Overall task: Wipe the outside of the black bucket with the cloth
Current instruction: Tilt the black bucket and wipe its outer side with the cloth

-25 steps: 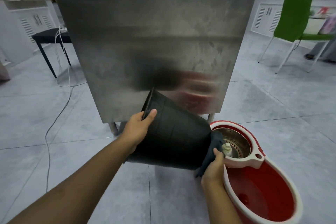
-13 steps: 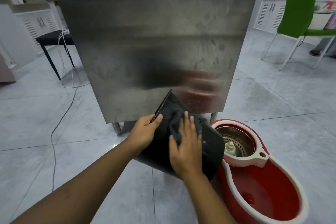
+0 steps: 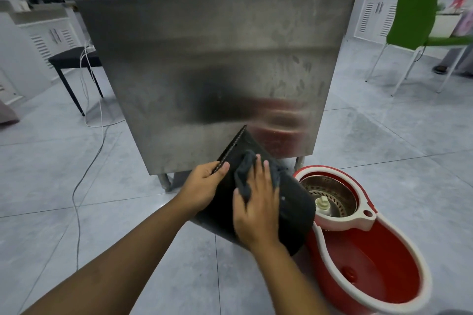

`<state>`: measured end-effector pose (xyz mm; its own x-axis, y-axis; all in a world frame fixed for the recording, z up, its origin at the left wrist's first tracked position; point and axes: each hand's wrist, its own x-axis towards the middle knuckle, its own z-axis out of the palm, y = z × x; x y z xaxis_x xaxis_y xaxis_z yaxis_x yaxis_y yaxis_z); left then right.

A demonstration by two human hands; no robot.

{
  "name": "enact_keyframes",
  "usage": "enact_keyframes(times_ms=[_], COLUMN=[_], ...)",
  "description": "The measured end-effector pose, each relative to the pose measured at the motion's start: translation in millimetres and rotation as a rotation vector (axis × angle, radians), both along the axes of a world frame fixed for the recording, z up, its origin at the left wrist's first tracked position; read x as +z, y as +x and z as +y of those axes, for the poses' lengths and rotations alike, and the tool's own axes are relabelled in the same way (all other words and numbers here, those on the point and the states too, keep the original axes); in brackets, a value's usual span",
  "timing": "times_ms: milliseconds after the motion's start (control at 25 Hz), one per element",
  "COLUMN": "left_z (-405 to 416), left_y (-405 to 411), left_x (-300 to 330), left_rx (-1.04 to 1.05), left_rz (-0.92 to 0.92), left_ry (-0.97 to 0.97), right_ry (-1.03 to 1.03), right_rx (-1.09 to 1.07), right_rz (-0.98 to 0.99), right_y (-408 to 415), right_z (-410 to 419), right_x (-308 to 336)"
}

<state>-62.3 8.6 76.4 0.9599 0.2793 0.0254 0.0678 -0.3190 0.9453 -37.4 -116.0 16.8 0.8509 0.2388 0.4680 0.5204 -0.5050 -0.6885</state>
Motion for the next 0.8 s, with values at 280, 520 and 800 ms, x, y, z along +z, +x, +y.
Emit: enact_keyframes(times_ms=[280, 520, 800], left_z=[6, 10, 3], left_y=[-7, -7, -4], left_x=[5, 19, 4], left_rx=[-0.026, -0.163, -0.073], left_rz=[-0.075, 0.178, 0.103], left_ry=[-0.003, -0.361, -0.213], right_ry=[0.748, 1.17, 0.512], right_rx=[-0.403, -0.283, -0.343], right_rz=[0.895, 0.86, 0.366], right_y=[61, 47, 9], right_z=[-72, -92, -52], right_x=[-27, -13, -79])
